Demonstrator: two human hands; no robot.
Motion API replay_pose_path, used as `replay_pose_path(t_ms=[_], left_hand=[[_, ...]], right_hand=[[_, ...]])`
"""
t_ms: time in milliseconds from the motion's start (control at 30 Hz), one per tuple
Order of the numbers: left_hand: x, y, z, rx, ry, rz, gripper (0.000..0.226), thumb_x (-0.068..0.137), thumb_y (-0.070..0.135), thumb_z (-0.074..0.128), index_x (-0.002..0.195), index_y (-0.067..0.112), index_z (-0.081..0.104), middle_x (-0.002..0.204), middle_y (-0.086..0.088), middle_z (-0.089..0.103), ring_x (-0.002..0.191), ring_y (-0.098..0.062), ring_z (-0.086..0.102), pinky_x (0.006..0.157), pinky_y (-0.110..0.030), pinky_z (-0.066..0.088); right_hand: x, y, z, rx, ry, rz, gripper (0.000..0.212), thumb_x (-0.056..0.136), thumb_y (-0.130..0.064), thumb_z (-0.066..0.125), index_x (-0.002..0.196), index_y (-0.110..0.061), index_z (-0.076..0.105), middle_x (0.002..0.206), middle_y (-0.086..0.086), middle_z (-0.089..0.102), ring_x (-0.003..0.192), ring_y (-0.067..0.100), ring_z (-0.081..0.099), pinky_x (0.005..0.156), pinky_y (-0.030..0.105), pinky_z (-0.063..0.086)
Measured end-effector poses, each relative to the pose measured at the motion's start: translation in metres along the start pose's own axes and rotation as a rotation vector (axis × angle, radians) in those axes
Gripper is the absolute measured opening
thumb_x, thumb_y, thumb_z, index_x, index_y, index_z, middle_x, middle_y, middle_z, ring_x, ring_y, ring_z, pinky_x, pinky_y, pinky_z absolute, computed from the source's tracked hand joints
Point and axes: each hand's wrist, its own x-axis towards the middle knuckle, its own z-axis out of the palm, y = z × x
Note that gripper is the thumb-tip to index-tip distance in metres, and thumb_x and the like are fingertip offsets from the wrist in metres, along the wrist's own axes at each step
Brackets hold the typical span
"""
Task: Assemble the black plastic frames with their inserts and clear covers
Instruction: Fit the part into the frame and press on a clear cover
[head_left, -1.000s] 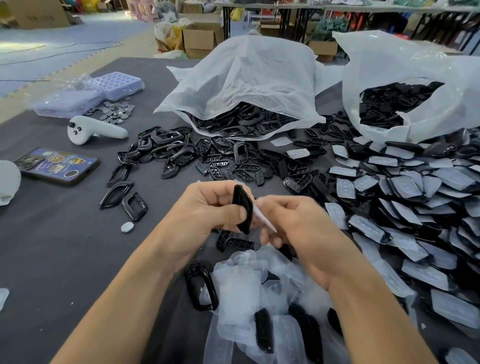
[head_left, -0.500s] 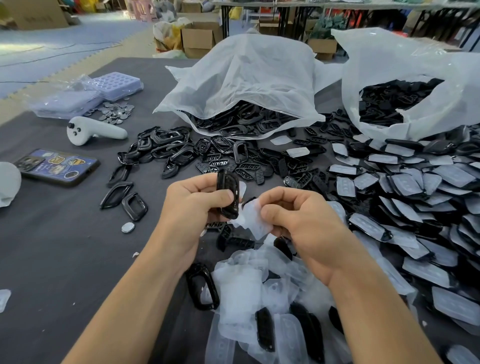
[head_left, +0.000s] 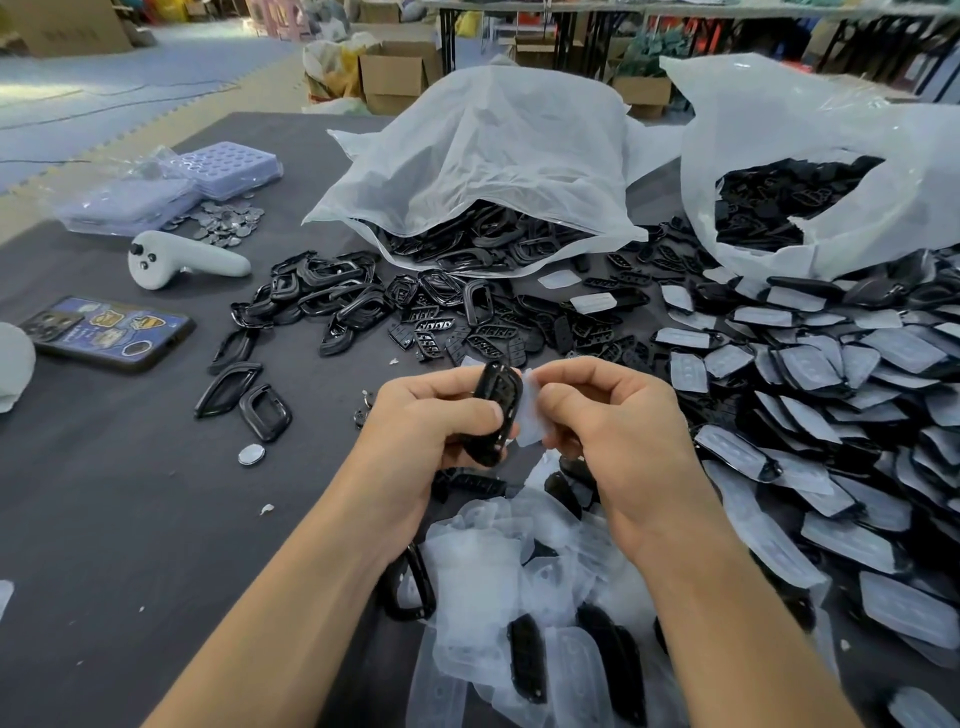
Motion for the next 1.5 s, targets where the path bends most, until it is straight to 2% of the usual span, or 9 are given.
replay_pose_path(t_ms=[267, 467, 633, 800, 1033, 1133, 1233, 1367, 1500], left_hand=[[0.002, -0.005, -0.001, 0.049, 0.065, -0.005, 0.022, 0.078, 0.003, 0.071, 0.089, 0.016, 0.085, 0.08, -0.007, 0.077, 0.067, -0.018, 0.069, 0.06, -0.023, 0.057], [0.001, -0.006, -0.004, -0.053, -0.08, 0.022, 0.022, 0.075, 0.005, 0.064, 0.088, 0.009, 0.081, 0.081, -0.011, 0.072, 0.071, -0.019, 0.065, 0.068, -0.025, 0.057], [0.001, -0.008, -0.003, -0.07, -0.133, 0.023, 0.021, 0.075, 0.002, 0.064, 0.087, 0.005, 0.081, 0.079, -0.011, 0.073, 0.07, -0.018, 0.067, 0.068, -0.026, 0.058], [0.002, -0.01, 0.0, -0.004, 0.076, -0.005, 0.02, 0.085, -0.001, 0.074, 0.092, 0.014, 0.085, 0.089, -0.01, 0.08, 0.075, -0.02, 0.073, 0.062, -0.023, 0.058], [0.001, -0.016, 0.004, 0.24, 0.126, 0.088, 0.023, 0.086, 0.003, 0.081, 0.093, 0.025, 0.086, 0.083, -0.009, 0.081, 0.068, -0.02, 0.075, 0.06, -0.031, 0.063], [0.0, -0.018, 0.005, 0.319, 0.085, 0.128, 0.016, 0.09, 0.014, 0.08, 0.093, 0.029, 0.085, 0.082, -0.009, 0.081, 0.072, -0.023, 0.074, 0.071, -0.05, 0.064], [0.0, -0.019, 0.007, 0.338, 0.028, 0.133, 0.019, 0.096, 0.012, 0.074, 0.097, 0.028, 0.084, 0.086, -0.008, 0.081, 0.077, -0.028, 0.073, 0.081, -0.067, 0.058], [0.001, -0.019, 0.006, 0.331, -0.039, 0.118, 0.025, 0.095, 0.003, 0.072, 0.102, 0.025, 0.083, 0.091, -0.008, 0.082, 0.085, -0.028, 0.073, 0.079, -0.053, 0.063], [0.001, -0.019, 0.006, 0.254, -0.07, 0.1, 0.026, 0.094, 0.0, 0.072, 0.11, 0.019, 0.082, 0.099, -0.009, 0.082, 0.1, -0.034, 0.077, 0.087, -0.044, 0.064]], right_hand=[[-0.003, -0.002, 0.002, 0.038, 0.02, -0.023, 0.026, 0.087, 0.006, 0.066, 0.077, -0.013, 0.08, 0.064, 0.005, 0.07, 0.054, 0.009, 0.057, 0.05, 0.016, 0.046], [-0.003, -0.007, -0.002, 0.314, -0.174, 0.148, 0.021, 0.092, 0.004, 0.059, 0.095, -0.008, 0.076, 0.074, 0.01, 0.069, 0.058, 0.017, 0.059, 0.054, 0.022, 0.048], [-0.006, -0.007, 0.0, 0.168, -0.158, 0.112, 0.007, 0.09, -0.005, 0.071, 0.09, -0.006, 0.078, 0.06, 0.009, 0.054, 0.045, 0.009, 0.049, 0.046, 0.016, 0.041], [-0.005, -0.008, -0.003, 0.076, -0.007, -0.032, 0.021, 0.083, -0.003, 0.077, 0.068, -0.019, 0.08, 0.056, -0.005, 0.06, 0.049, 0.005, 0.048, 0.048, 0.015, 0.039], [-0.007, -0.014, -0.013, -0.054, -0.256, -0.05, 0.019, 0.088, -0.004, 0.073, 0.075, -0.016, 0.081, 0.067, -0.006, 0.073, 0.059, -0.002, 0.063, 0.058, 0.008, 0.046], [-0.008, -0.008, -0.008, -0.341, -0.121, -0.088, 0.014, 0.083, -0.016, 0.079, 0.071, -0.023, 0.081, 0.055, -0.011, 0.067, 0.045, 0.0, 0.052, 0.048, 0.008, 0.037], [-0.008, -0.001, -0.003, -0.555, 0.088, -0.204, 0.014, 0.079, -0.025, 0.083, 0.067, -0.032, 0.08, 0.048, -0.02, 0.061, 0.047, -0.002, 0.058, 0.046, 0.008, 0.038], [-0.01, 0.003, 0.004, -0.648, 0.243, -0.33, 0.014, 0.075, -0.031, 0.088, 0.066, -0.033, 0.076, 0.059, -0.026, 0.066, 0.062, -0.004, 0.065, 0.062, 0.014, 0.051], [-0.01, 0.007, 0.009, -0.686, 0.357, -0.44, 0.012, 0.078, -0.032, 0.087, 0.073, -0.03, 0.076, 0.063, -0.019, 0.067, 0.062, 0.004, 0.064, 0.059, 0.022, 0.053]])
